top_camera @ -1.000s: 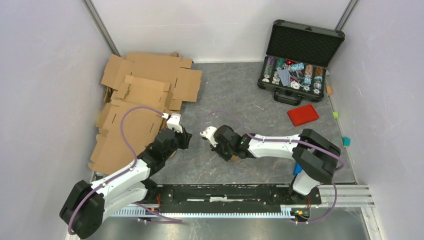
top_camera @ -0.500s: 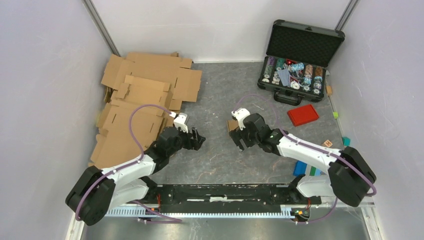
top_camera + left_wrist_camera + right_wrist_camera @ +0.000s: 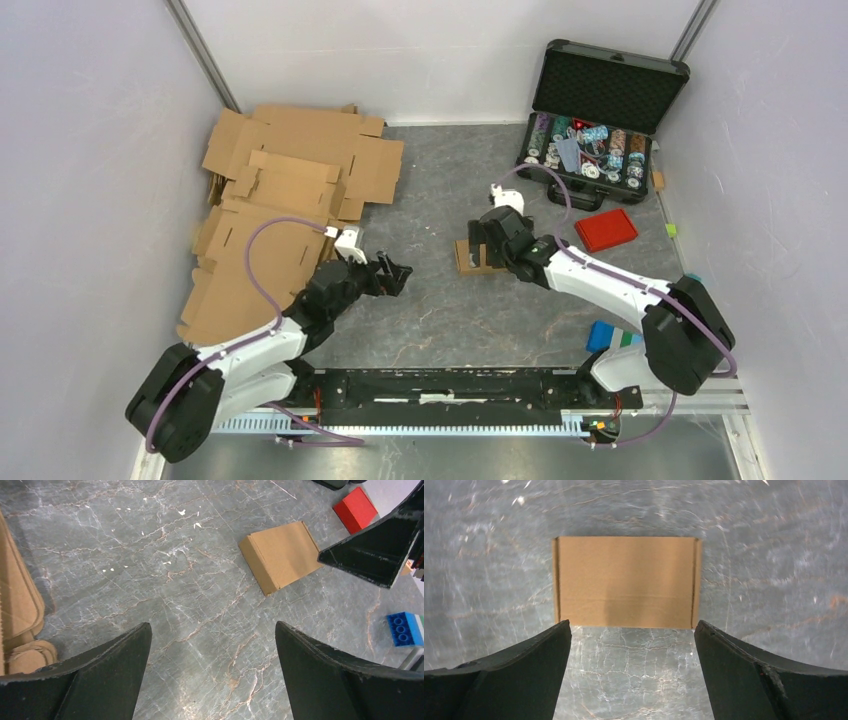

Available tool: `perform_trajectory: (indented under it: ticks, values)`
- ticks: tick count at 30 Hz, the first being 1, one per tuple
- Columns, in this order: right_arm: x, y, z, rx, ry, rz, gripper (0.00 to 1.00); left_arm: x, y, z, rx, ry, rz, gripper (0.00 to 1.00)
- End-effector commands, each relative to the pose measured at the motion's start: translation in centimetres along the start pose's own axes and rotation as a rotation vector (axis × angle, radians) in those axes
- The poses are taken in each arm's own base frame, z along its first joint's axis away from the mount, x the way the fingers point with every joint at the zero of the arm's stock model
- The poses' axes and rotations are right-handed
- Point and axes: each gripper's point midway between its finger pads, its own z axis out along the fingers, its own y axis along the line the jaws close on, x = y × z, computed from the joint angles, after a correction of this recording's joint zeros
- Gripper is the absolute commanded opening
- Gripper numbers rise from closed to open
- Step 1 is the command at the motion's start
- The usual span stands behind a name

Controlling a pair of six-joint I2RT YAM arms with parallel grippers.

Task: Fold the paper box
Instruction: Close the paper box at the center of the board.

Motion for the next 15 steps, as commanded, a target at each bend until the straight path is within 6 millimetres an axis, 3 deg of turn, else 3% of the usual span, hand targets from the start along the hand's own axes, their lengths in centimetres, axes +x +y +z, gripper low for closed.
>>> perform_trajectory:
  ticks: [1, 4, 6, 9, 12, 15]
  values:
    - [-1.5, -2.6, -1.1, 0.16, -0.043, 0.371, 0.98, -1.6, -1.3, 1.4, 0.028, -0.046, -0.115, 1.0]
    - [-2.5, -3.4, -1.5, 0.201, -0.044, 0.428, 0.98, -0.8, -0.7, 3.2, -0.05, 0.016, -0.232, 1.0]
    - [-3.7, -4.0, -1.6, 0.204, -0.07, 0.364, 0.98, 0.2, -2.1, 4.5, 0.003, 0.103, -0.249, 0.99]
    - [-4.3, -5.7, -0.9, 0.181, -0.092, 0.254, 0.98, 1.0, -3.5, 6.0, 0.055, 0.173, -0.284, 0.9]
    - [-3.6, -6.6, 0.4, 0.026, -0.088, 0.19, 0.91, 1.3, -5.0, 7.3, 0.104, 0.192, -0.301, 0.8]
    - [-3.3, -8.2, 0.6, 0.01, -0.133, 0.135, 0.82, 2.0, -6.0, 8.8, 0.113, 0.25, -0.304, 0.65]
